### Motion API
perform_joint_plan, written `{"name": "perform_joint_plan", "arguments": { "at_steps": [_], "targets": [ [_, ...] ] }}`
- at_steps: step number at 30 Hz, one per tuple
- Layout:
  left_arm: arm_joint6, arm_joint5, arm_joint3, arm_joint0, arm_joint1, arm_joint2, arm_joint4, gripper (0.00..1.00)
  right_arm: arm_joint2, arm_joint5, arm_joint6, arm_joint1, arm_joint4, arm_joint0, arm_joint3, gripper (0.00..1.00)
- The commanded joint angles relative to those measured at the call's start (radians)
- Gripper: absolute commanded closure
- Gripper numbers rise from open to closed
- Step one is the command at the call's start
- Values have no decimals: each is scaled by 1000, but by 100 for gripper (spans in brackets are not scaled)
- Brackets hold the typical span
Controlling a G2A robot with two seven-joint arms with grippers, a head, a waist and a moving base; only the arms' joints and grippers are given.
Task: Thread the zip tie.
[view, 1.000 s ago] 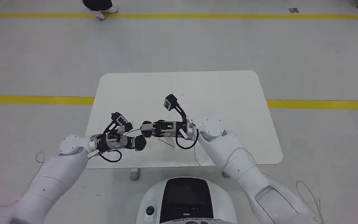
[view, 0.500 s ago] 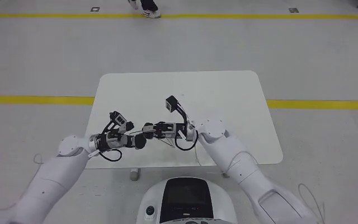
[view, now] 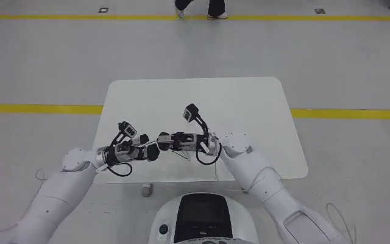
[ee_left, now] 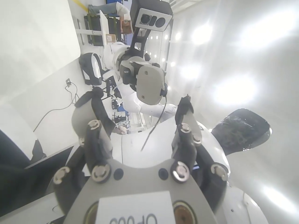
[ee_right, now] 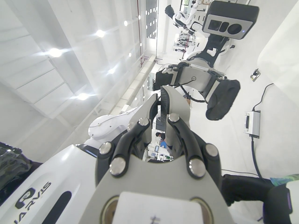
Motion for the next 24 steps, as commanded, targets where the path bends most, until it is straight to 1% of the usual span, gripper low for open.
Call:
{"name": "perform_joint_plan", "arguments": {
  "at_steps": [1,2,4,9,10,15,24],
  "targets": [
    [-5,0,2,2,-2,-4,-3,47,-5,7,4,0,1,4,6,100],
    [-7,0,3,3,-2,-6,-5,51,-8,10,6,0,2,6,9,100],
    [-13,0,6,5,-4,-11,-9,54,-14,22,5,1,-7,11,17,100],
    [-20,0,9,6,-9,-18,-6,58,-21,40,5,4,-15,17,26,100],
    [-22,0,10,6,-10,-20,-5,60,-21,43,5,6,-15,17,29,100],
    [-25,0,16,7,-13,-30,5,62,-19,67,-1,13,-41,21,33,100],
    [-28,0,24,12,-20,-43,-2,66,-12,84,-32,26,-69,13,29,100]
  ]
}}
